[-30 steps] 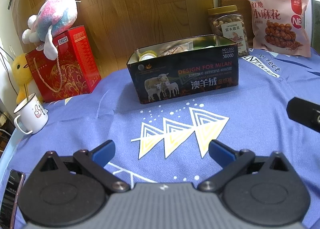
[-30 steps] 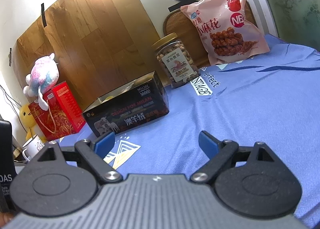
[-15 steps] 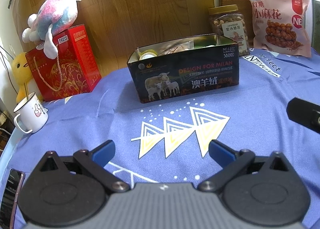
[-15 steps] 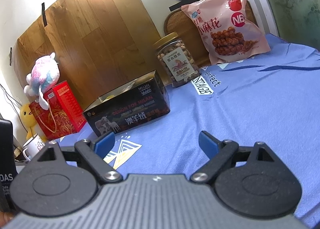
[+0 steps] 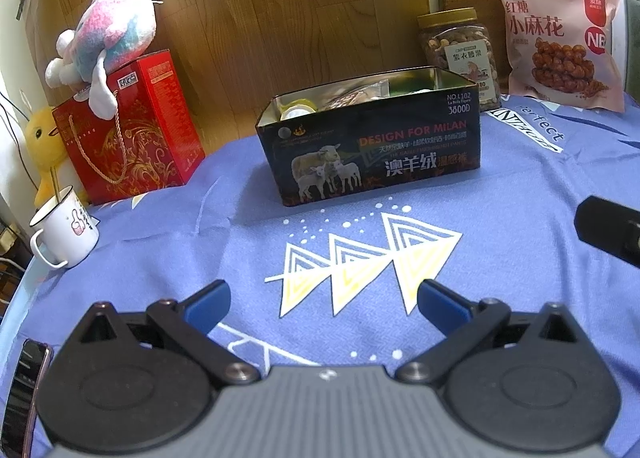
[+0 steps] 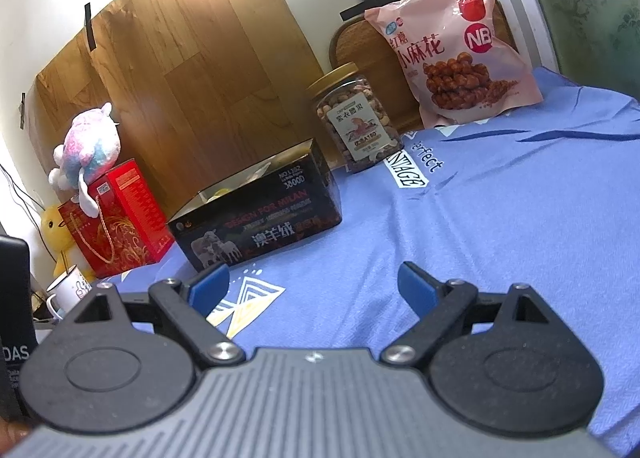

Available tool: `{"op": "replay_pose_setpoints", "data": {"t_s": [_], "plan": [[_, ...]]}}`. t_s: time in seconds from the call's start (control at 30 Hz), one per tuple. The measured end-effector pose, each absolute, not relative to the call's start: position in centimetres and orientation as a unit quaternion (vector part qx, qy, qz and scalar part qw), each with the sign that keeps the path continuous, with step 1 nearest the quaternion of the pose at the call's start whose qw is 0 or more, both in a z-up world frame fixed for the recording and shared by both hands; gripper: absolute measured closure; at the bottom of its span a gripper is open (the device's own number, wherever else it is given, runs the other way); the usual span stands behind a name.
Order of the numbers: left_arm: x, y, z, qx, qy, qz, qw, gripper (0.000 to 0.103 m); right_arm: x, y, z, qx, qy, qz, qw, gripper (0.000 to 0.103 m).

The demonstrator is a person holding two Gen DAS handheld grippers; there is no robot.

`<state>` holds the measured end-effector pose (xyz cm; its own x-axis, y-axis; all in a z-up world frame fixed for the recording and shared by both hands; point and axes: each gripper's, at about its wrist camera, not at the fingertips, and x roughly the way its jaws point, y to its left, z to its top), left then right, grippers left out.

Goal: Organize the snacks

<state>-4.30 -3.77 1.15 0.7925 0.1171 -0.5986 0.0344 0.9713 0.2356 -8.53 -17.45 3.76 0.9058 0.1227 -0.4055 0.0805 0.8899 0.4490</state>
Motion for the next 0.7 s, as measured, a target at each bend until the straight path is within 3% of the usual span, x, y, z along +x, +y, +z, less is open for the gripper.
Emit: {"op": "replay_pose_setpoints", "data": {"t_s": [0.7], "plan": [[-4.49,-3.91,1.27,0.134,0.307,0.03,0.942,0.0,-8.53,-17.3,3.85,0.235,0.217,0.013,0.948,0.01]]}}
